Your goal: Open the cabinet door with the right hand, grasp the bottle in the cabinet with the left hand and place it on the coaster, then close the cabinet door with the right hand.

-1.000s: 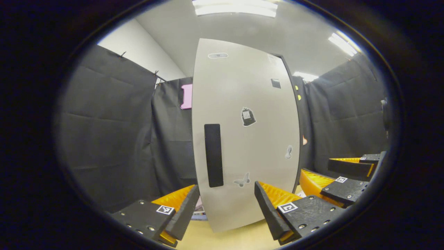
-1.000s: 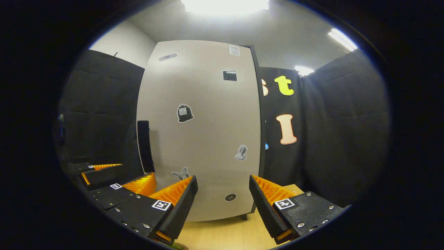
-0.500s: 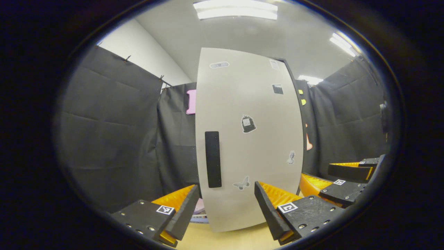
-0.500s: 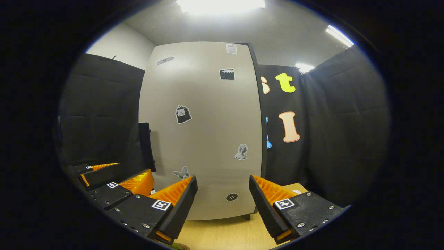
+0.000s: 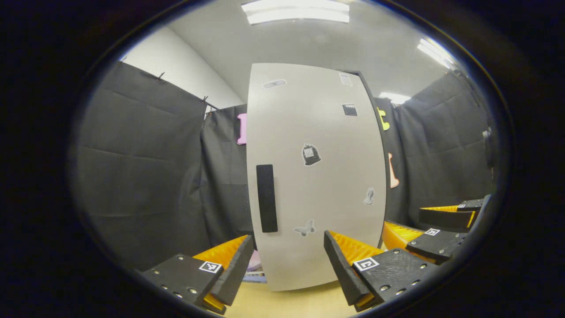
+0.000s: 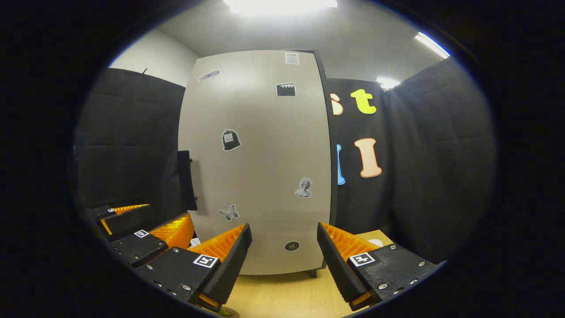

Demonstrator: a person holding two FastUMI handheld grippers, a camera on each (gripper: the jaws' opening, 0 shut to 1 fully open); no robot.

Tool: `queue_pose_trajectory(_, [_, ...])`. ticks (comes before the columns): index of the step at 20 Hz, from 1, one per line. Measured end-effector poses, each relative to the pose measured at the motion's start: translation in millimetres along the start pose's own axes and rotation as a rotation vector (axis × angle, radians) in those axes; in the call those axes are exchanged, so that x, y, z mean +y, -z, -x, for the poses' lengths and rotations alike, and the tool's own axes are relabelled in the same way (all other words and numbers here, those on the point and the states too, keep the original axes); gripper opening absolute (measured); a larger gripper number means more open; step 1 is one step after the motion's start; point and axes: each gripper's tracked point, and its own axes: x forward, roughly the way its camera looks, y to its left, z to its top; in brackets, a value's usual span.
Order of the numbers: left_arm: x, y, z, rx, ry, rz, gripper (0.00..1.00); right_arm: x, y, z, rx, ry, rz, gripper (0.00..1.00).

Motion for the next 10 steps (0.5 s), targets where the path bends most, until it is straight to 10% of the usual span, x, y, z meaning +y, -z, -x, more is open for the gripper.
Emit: queue_pose_trajectory(10, [0.5,3.4,-1.6,0.015,0.000,-0.016,0.92,-7.1,4.3,0.1,0.027,0.043,0.024,0.92])
